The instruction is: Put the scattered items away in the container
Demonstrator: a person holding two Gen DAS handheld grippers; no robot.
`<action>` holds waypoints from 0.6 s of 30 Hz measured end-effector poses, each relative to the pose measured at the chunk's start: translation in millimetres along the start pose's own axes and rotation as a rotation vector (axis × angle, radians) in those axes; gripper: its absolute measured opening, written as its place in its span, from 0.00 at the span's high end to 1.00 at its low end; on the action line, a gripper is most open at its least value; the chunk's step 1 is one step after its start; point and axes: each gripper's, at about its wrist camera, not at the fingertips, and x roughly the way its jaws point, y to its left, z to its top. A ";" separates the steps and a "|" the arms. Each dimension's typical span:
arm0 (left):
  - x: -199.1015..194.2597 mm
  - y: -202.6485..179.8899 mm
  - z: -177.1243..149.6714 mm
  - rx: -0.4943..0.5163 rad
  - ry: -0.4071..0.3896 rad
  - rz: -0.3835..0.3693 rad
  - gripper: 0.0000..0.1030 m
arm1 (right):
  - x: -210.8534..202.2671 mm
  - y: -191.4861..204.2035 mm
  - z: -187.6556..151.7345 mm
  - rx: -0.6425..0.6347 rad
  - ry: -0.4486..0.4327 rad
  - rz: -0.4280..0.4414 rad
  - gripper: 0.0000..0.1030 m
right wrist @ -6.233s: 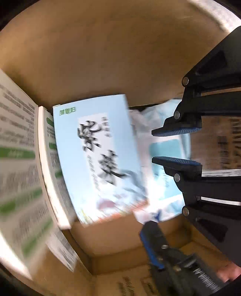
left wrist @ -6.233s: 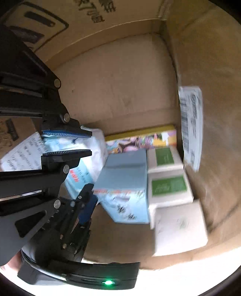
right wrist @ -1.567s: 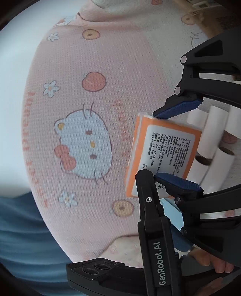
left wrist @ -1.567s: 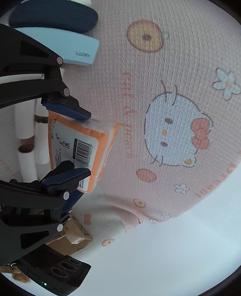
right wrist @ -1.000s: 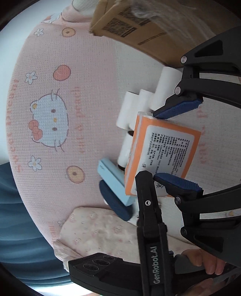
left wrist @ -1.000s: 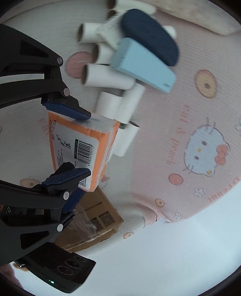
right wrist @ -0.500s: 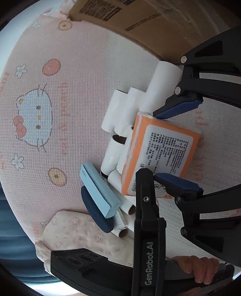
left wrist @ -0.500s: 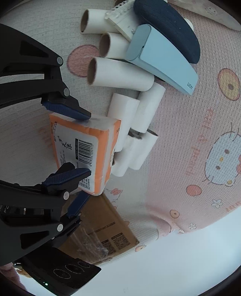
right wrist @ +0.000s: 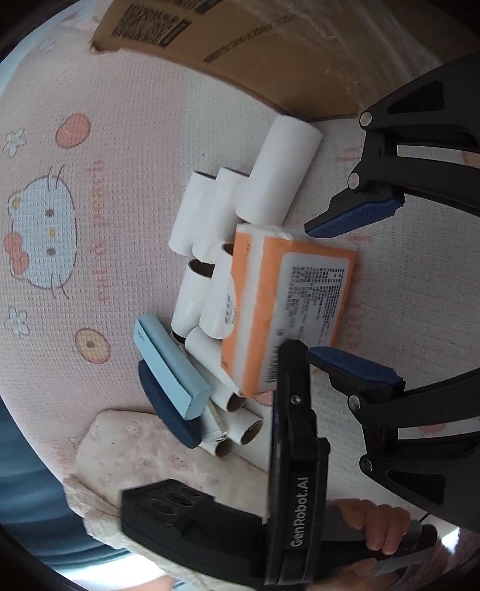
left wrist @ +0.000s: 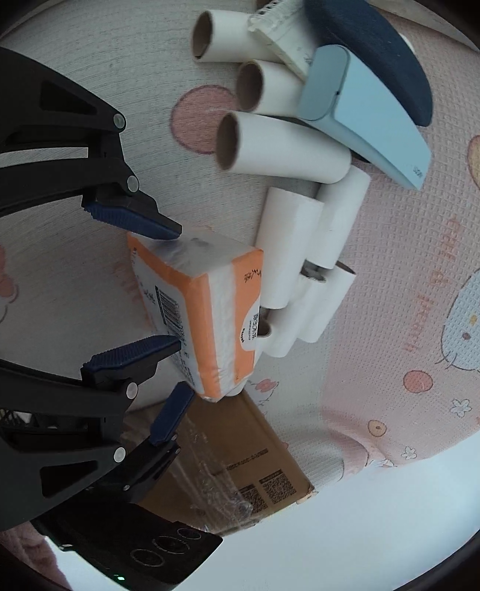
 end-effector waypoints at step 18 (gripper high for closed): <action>-17.6 -8.9 -15.8 0.026 -0.002 0.101 0.67 | -11.1 -26.6 2.9 0.114 0.148 0.072 0.62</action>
